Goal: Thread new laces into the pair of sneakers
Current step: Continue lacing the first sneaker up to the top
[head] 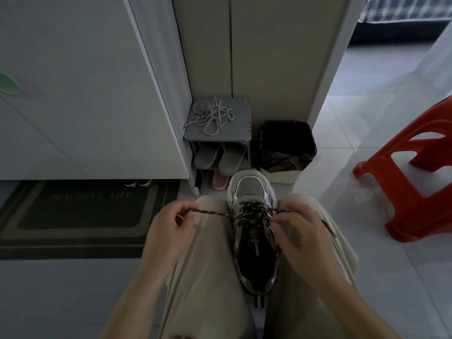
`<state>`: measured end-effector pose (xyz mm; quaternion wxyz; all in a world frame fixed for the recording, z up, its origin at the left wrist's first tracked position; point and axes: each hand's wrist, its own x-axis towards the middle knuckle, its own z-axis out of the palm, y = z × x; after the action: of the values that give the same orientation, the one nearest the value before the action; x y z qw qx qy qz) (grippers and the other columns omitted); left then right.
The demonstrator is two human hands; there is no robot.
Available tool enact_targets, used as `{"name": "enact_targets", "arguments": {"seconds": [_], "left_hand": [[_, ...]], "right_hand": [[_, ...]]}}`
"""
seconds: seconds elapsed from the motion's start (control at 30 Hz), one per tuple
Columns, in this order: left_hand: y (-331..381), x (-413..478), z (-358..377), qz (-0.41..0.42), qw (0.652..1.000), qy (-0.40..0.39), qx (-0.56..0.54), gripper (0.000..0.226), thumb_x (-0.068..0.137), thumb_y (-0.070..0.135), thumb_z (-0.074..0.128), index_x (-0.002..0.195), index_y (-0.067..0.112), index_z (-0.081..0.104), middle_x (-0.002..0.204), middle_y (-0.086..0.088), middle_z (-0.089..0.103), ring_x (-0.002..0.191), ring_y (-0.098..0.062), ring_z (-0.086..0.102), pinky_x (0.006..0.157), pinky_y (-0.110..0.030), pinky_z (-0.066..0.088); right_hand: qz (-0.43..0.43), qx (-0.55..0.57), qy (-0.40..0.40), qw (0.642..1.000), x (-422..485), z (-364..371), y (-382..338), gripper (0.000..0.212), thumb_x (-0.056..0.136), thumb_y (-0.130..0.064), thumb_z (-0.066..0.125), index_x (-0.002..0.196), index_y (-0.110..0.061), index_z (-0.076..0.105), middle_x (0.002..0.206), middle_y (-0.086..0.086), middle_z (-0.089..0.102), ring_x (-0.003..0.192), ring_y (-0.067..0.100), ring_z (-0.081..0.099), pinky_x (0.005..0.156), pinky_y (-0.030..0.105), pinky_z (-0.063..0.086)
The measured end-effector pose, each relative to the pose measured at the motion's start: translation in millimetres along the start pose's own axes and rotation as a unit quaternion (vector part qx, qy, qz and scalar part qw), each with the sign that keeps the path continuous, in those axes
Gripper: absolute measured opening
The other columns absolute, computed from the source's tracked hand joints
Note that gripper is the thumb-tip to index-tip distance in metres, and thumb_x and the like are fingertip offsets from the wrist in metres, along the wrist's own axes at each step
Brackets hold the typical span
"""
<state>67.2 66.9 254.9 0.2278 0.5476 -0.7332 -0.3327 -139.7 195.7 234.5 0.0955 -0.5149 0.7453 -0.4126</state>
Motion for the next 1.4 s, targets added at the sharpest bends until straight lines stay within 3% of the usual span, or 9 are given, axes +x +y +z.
{"name": "enact_targets", "arguments": {"seconds": [0.13, 0.23, 0.33, 0.47, 0.6, 0.8, 0.97, 1.17, 1.4], "left_hand": [[1.0, -4.7, 0.2, 0.059, 0.993, -0.077, 0.074, 0.034, 0.085, 0.024, 0.063, 0.116, 0.034, 0.055, 0.113, 0.021, 0.048, 0.107, 0.005, 0.045, 0.09, -0.014, 0.035], [23.4, -14.4, 17.1, 0.124, 0.986, -0.102, 0.041, 0.035, 0.087, 0.03, 0.063, 0.121, 0.032, 0.056, 0.114, 0.024, 0.049, 0.105, 0.015, 0.043, 0.086, 0.0, 0.03], [35.3, -18.8, 35.9, 0.117, 0.987, -0.102, 0.027, 0.032, 0.088, 0.034, 0.063, 0.119, 0.033, 0.059, 0.109, 0.024, 0.058, 0.102, 0.011, 0.052, 0.084, -0.003, 0.037], [40.6, -20.5, 40.1, 0.103, 0.992, -0.067, -0.004, 0.003, 0.083, 0.032, 0.069, 0.084, 0.033, 0.066, 0.079, 0.018, 0.063, 0.08, 0.007, 0.058, 0.068, -0.011, 0.046], [35.0, -19.7, 36.6, 0.095, 0.988, -0.118, 0.041, 0.025, 0.079, 0.05, 0.066, 0.064, 0.03, 0.062, 0.066, 0.014, 0.058, 0.064, 0.0, 0.054, 0.058, -0.016, 0.042], [35.2, -17.5, 39.4, 0.088, 0.994, -0.067, 0.015, 0.013, 0.08, 0.035, 0.071, 0.08, 0.033, 0.059, 0.081, 0.013, 0.06, 0.08, 0.001, 0.055, 0.07, -0.015, 0.046], [33.9, -16.4, 45.0, 0.072, 0.992, -0.105, -0.014, 0.017, 0.083, 0.032, 0.069, 0.098, 0.035, 0.061, 0.091, 0.018, 0.062, 0.086, 0.007, 0.057, 0.071, -0.008, 0.044], [36.9, -16.7, 47.8, 0.083, 0.991, -0.106, -0.009, 0.021, 0.085, 0.035, 0.066, 0.105, 0.034, 0.06, 0.095, 0.02, 0.059, 0.089, 0.005, 0.057, 0.077, -0.012, 0.048], [41.0, -18.6, 49.4, 0.149, 0.984, -0.089, 0.03, 0.022, 0.085, 0.034, 0.066, 0.106, 0.033, 0.062, 0.105, 0.019, 0.05, 0.096, 0.011, 0.046, 0.084, -0.001, 0.033]], "right_hand": [[0.057, 0.036, -0.008, 0.998, 8.3, -19.5, 12.7, 0.027, 0.087, -0.017, 0.065, 0.088, -0.043, 0.059, 0.093, -0.016, 0.062, 0.084, 0.002, 0.058, 0.072, 0.005, 0.041], [0.022, -0.055, -0.075, 0.995, 20.3, -17.7, 16.6, 0.024, 0.09, -0.034, 0.052, 0.113, -0.034, 0.058, 0.112, -0.01, 0.061, 0.104, 0.012, 0.057, 0.091, 0.025, 0.045], [0.015, -0.124, -0.133, 0.983, 27.0, -8.5, 19.9, 0.041, 0.088, -0.044, 0.05, 0.128, -0.034, 0.05, 0.118, -0.015, 0.061, 0.116, 0.013, 0.051, 0.109, 0.042, 0.03], [-0.012, -0.089, -0.12, 0.989, 25.6, -9.5, 15.8, 0.006, 0.084, -0.036, 0.064, 0.089, -0.037, 0.062, 0.075, -0.023, 0.06, 0.083, 0.0, 0.054, 0.106, 0.031, 0.027], [-0.048, -0.013, -0.146, 0.988, 23.7, -19.8, 10.6, 0.029, 0.087, -0.05, 0.046, 0.061, -0.039, 0.048, 0.063, -0.022, 0.055, 0.064, -0.004, 0.05, 0.07, 0.012, 0.029], [0.062, -0.023, -0.181, 0.981, 28.3, -3.2, 7.5, 0.009, 0.084, -0.034, 0.068, 0.083, -0.025, 0.065, 0.072, -0.013, 0.061, 0.069, 0.001, 0.056, 0.063, 0.013, 0.041], [0.029, -0.041, -0.175, 0.983, 31.3, 3.7, 0.0, 0.011, 0.09, -0.028, 0.059, 0.084, -0.022, 0.052, 0.069, -0.011, 0.055, 0.063, 0.011, 0.053, 0.062, 0.03, 0.045], [-0.052, -0.131, -0.134, 0.981, 42.8, -7.7, -9.4, 0.014, 0.094, -0.029, 0.05, 0.086, -0.024, 0.039, 0.06, -0.009, 0.051, 0.057, 0.016, 0.051, 0.052, 0.03, 0.037], [0.038, -0.058, -0.156, 0.985, 31.4, -4.3, -2.8, 0.015, 0.082, -0.038, 0.067, 0.078, -0.025, 0.061, 0.067, -0.011, 0.058, 0.064, 0.002, 0.054, 0.06, 0.017, 0.042]]}}
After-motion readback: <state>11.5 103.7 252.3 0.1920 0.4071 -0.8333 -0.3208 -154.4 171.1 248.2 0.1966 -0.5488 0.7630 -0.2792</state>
